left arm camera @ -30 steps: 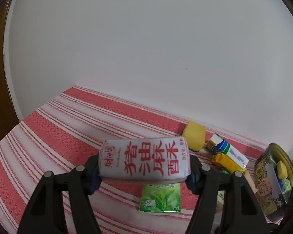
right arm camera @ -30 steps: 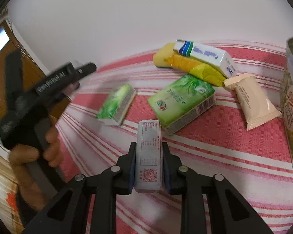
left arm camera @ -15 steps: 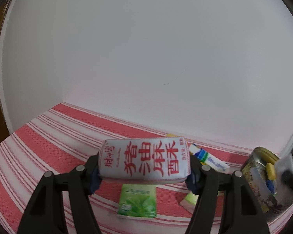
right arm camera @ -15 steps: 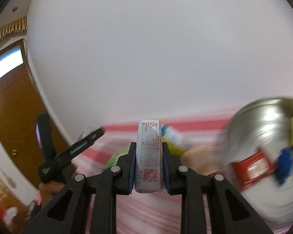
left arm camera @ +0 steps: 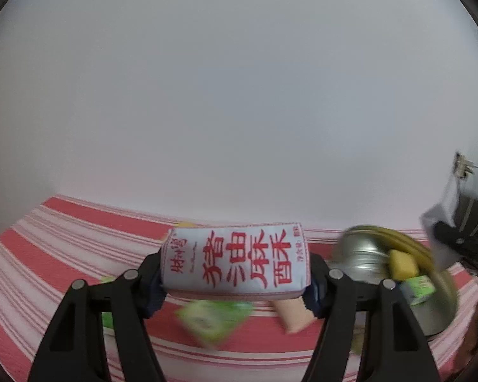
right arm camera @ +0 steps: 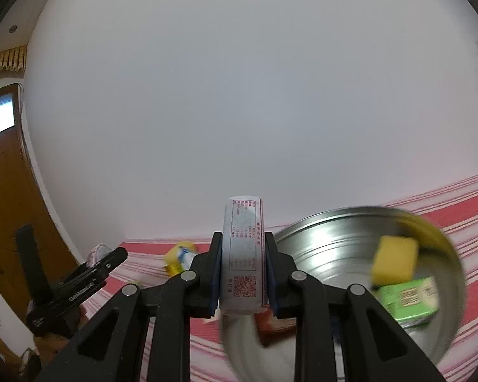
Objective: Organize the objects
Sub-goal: 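Open the left gripper over the tin while the right gripper releases its white box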
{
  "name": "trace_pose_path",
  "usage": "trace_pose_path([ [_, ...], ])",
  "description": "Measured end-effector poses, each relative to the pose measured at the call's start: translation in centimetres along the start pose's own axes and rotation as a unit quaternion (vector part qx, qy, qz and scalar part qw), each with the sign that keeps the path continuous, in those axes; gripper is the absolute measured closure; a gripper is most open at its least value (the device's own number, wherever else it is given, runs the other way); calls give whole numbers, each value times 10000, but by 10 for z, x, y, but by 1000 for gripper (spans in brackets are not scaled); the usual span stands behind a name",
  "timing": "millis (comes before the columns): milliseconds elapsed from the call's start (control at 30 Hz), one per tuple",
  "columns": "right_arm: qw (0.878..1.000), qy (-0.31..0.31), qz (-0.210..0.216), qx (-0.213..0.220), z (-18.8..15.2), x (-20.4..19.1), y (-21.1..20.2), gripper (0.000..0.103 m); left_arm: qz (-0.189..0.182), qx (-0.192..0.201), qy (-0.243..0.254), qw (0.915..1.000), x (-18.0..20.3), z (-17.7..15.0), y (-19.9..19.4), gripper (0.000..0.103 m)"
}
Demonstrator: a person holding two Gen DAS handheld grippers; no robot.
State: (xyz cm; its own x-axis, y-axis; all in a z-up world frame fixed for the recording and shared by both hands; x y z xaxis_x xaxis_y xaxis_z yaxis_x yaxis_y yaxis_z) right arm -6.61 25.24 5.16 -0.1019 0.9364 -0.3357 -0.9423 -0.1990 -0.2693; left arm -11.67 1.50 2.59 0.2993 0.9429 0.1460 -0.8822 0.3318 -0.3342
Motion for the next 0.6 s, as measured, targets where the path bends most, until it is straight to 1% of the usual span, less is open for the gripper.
trace_pose_path([
  [100, 9999, -55, -162, 12, 2, 14, -8, 77, -227, -52, 148, 9996, 40, -3, 2, 36],
  [200, 9993, -150, -347, 44, 10, 43, -19, 77, -403, -125, 284, 9987, 76, -7, 7, 36],
  [300, 9974, -260, -667, 64, 15, 66, -23, 77, -603, -281, 391, 9970, 111, -15, 14, 36],
  [433, 9957, 26, -919, -86, 19, 110, -28, 77, -733, -480, 583, 9944, 151, -28, 21, 36],
  [533, 9950, 67, -982, -161, 19, 118, -27, 77, -785, -636, 672, 9926, 177, -37, 24, 36],
  [567, 9943, 37, -1042, -208, 18, 121, -27, 77, -777, -682, 664, 9924, 180, -40, 28, 36],
  [600, 9922, 41, -1230, -190, 17, 121, -25, 77, -797, -756, 629, 9920, 187, -43, 30, 36],
])
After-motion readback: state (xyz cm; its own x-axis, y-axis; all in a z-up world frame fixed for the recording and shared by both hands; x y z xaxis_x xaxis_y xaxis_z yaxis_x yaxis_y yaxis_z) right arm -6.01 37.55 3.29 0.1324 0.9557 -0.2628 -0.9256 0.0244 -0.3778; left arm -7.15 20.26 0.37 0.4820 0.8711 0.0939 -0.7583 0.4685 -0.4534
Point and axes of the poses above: each gripper's, at about its wrist camera, not at the fingertips, and y roughly the way its jaws point, x to its right, z to its top, the point moved 6 cm from there along y, roughly the way its jaws point, and after that the axes turned 1 degree about x, right-handed, at the moved point
